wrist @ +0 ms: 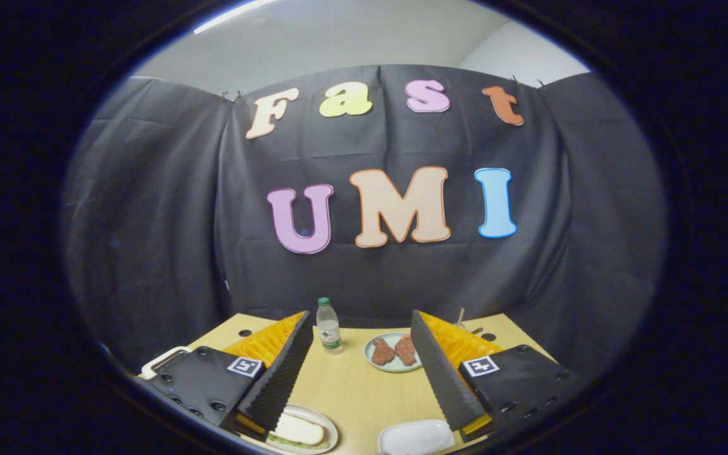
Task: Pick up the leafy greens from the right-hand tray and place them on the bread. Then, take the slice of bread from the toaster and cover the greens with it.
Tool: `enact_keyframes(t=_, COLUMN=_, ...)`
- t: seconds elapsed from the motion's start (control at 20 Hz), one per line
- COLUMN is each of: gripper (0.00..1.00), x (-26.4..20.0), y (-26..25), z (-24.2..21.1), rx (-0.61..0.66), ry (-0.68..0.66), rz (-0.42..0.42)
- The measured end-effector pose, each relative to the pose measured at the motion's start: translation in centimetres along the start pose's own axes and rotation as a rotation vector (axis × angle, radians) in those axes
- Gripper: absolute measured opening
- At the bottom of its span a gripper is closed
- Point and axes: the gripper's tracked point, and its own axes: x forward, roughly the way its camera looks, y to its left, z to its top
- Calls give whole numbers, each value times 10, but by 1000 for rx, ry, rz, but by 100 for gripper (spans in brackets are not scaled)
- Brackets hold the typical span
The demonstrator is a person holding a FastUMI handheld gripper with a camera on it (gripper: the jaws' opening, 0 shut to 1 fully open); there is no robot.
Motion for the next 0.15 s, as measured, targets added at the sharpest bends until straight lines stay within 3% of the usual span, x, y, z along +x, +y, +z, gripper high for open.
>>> enact_keyframes(t=0.15, gripper=99, x=-12, y=-10, z=4, rx=28, ry=-20, rz=-43)
